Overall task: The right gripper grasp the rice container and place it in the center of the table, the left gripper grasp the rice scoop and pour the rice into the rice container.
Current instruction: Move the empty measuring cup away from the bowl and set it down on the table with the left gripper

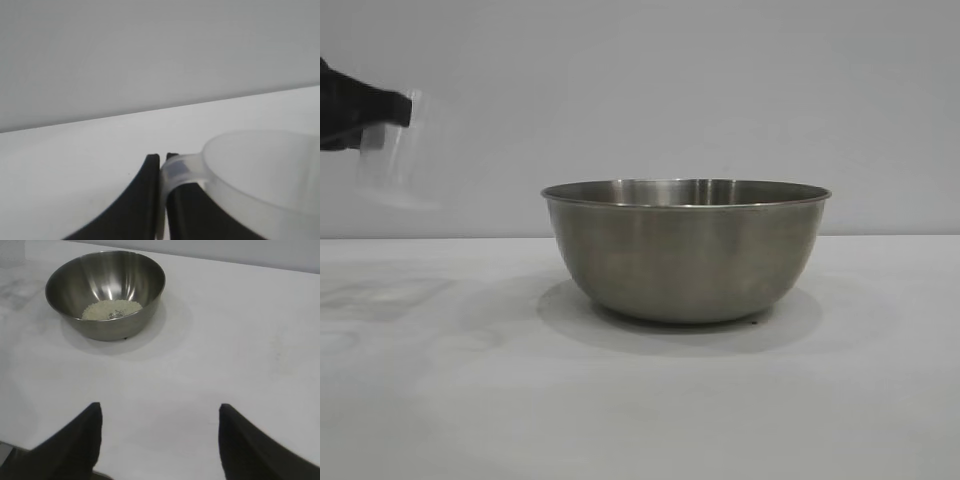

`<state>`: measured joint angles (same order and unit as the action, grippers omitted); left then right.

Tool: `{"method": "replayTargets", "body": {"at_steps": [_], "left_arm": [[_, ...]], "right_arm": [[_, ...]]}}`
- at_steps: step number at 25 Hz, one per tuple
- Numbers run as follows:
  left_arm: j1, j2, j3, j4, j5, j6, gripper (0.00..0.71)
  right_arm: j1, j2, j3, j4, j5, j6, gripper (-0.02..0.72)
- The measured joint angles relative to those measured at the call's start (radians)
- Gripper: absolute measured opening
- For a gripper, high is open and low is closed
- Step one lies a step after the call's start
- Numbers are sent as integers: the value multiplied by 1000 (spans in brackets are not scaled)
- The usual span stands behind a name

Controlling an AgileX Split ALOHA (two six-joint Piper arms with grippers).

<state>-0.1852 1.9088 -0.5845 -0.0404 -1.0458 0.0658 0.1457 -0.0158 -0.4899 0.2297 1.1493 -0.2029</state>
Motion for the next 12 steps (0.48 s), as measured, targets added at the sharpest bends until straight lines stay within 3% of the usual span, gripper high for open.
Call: {"method": "replayTargets", "body": {"at_steps": [4, 9, 12], "left_arm": [[0, 83, 0, 4, -72, 8, 0], [0, 157, 0, 4, -85, 8, 0], [0, 179, 0, 4, -86, 8, 94]], "right_arm": [[0, 0, 0, 0, 0, 0, 422], [0, 0, 0, 0, 0, 0, 422], [0, 0, 0, 0, 0, 0, 422]]}}
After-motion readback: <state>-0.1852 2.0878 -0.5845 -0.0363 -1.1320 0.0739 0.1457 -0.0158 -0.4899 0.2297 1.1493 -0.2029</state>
